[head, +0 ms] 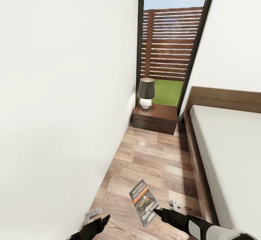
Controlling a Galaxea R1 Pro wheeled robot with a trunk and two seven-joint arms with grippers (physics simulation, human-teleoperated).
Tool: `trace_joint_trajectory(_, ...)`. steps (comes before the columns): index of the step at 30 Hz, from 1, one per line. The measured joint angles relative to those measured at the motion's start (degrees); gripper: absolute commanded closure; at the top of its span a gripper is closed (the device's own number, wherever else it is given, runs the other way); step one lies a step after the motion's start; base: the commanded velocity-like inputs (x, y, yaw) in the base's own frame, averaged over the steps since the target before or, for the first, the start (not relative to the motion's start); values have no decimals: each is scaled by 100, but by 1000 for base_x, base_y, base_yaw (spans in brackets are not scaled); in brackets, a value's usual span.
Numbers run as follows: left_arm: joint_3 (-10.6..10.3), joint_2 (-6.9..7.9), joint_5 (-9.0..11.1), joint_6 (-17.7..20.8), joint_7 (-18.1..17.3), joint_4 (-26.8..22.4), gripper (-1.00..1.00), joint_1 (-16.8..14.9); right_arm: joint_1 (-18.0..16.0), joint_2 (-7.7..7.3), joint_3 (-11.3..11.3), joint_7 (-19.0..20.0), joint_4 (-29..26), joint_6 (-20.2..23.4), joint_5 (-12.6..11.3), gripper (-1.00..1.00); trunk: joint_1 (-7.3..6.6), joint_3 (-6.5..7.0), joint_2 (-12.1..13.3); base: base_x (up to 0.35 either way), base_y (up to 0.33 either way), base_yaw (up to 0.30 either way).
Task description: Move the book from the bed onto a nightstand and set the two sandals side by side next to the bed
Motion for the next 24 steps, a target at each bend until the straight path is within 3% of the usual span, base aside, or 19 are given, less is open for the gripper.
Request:
trace_joint_trajectory(16, 0, 0, 2, 0, 0, 0, -100, 0, 0, 0, 12, 0, 1, 0, 5, 100, 0, -81, 0, 6, 0, -224)
trace_joint_trajectory(24, 0, 0, 1, 0, -1, -1, -100, 1, 0, 0, 15, -2, 2, -1, 3, 100, -3, -120, -1, 253, 0, -160)
